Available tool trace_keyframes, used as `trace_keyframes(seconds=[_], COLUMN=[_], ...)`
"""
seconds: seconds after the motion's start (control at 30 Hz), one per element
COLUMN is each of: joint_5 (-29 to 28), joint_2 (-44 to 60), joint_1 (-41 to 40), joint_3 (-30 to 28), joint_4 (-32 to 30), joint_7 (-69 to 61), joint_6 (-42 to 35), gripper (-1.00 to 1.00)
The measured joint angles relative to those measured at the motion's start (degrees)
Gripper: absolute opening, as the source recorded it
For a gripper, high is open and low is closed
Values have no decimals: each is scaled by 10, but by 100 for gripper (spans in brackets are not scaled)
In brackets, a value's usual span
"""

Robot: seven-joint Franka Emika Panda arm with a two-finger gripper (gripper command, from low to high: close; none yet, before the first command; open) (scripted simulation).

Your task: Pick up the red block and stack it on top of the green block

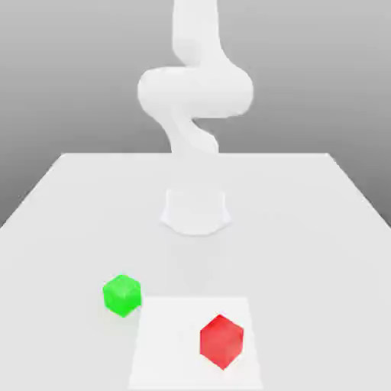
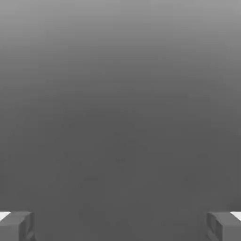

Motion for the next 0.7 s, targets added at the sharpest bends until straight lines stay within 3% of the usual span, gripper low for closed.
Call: trace_keyframes(seconds=[0.43,0.7], joint_5=[-23,-40], joint_2=[273,439], joint_1=[-68,-65], joint_3=[93,106], joint_4=[-94,-151], joint_7=[259,417], joint_6=[128,207], gripper=[0,0])
